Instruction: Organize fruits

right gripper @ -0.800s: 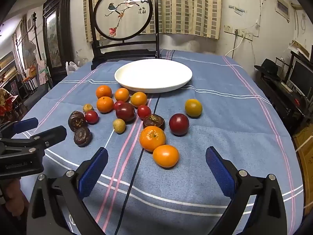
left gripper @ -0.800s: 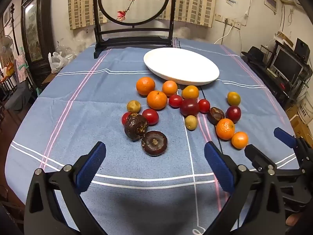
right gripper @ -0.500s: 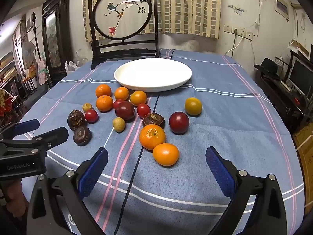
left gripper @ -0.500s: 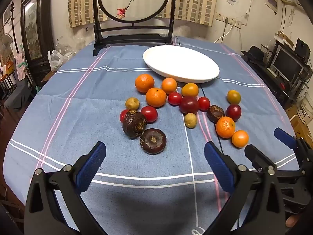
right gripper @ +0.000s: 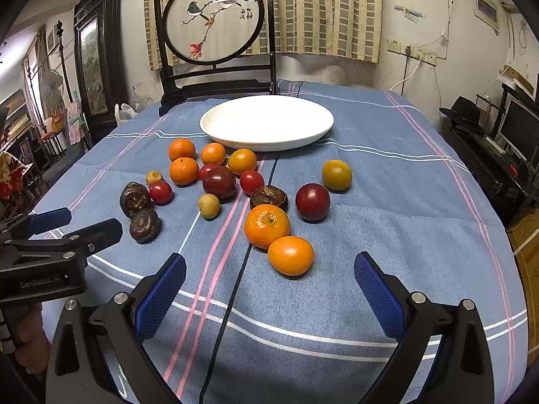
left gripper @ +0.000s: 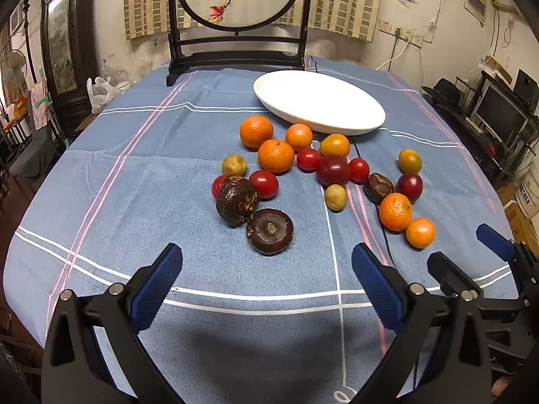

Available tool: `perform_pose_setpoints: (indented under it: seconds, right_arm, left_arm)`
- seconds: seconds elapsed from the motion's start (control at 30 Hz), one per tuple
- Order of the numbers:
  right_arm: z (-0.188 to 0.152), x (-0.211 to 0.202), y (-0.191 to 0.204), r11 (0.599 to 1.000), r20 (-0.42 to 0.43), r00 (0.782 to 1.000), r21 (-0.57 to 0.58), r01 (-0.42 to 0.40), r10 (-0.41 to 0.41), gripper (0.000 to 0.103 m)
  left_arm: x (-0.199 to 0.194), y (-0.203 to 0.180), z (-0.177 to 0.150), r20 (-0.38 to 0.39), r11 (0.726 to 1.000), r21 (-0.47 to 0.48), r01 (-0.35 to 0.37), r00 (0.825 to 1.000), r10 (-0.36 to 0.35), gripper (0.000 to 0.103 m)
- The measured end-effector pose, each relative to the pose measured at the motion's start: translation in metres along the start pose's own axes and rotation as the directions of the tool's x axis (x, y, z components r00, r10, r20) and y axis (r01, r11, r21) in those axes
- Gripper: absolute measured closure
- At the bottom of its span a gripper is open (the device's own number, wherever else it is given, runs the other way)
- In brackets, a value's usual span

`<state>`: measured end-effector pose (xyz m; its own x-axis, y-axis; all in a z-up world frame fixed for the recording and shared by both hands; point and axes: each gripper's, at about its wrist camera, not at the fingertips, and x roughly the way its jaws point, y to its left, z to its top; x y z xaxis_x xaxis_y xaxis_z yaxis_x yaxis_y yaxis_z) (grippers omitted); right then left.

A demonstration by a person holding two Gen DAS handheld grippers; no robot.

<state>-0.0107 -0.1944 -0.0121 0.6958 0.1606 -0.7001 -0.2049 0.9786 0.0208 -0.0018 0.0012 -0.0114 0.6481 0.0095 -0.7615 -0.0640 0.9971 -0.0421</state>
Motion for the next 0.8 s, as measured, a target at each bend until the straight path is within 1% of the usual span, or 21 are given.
perform_pose_setpoints:
  seconds: [0.8]
  right_arm:
    - [-0.0050, 0.0006, 0.0007, 1.000, -0.013, 1.000, 0.000, -0.007, 0.007, 0.003]
  left_arm:
    - [0.0025, -0.0027, -0.0033, -0.014, 1.000, 0.002, 0.002, 1.000, -0.002, 0.004]
